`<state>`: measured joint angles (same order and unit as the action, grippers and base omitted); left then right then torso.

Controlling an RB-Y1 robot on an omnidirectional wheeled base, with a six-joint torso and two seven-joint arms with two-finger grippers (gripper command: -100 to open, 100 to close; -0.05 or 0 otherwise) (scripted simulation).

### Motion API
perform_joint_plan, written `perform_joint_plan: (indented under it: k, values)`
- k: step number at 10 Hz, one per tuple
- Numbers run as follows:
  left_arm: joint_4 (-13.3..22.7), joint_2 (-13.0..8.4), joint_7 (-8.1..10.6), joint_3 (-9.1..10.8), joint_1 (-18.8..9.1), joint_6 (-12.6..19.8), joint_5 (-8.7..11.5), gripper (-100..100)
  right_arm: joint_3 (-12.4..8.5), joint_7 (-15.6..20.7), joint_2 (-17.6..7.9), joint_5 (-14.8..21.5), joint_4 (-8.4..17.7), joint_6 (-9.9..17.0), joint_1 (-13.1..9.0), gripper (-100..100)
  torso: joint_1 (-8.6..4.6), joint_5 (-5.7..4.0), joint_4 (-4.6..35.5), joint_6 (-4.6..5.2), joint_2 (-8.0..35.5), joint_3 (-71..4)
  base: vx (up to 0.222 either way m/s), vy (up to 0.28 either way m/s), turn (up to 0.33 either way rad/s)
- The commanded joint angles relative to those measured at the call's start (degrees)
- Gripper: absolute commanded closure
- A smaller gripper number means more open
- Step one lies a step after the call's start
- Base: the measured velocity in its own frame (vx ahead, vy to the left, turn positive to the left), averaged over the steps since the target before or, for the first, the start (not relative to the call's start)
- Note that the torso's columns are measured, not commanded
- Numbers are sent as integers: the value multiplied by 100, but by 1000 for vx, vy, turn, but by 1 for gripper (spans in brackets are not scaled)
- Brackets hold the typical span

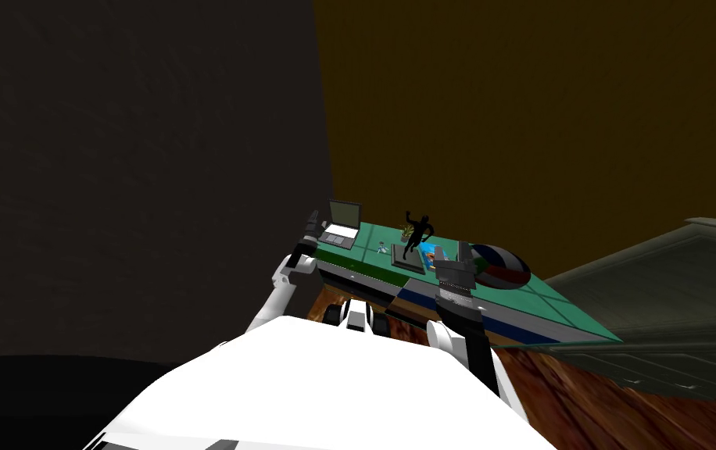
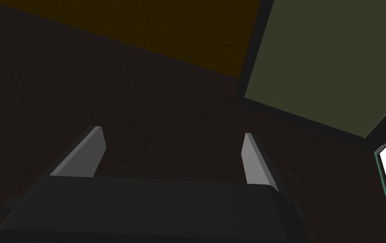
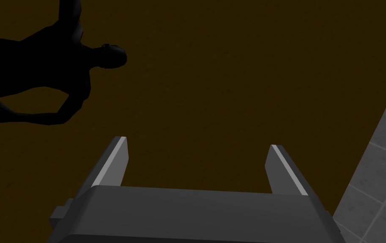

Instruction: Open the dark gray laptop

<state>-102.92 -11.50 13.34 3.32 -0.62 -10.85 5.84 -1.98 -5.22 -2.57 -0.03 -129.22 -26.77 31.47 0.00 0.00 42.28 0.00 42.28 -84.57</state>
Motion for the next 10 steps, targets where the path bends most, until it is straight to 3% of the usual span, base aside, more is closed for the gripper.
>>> perform_joint_plan:
  k: [1,10]
  values:
    - [355,1,89,30,-370,143,-7,-100,0,0,0,0,0,0,0,0,-1,0,0,0,0,0,3,-15,-4]
    - [1751,29,503,148,-1744,682,-17,-100,0,0,0,0,0,0,0,0,0,0,0,0,0,0,5,-16,-8]
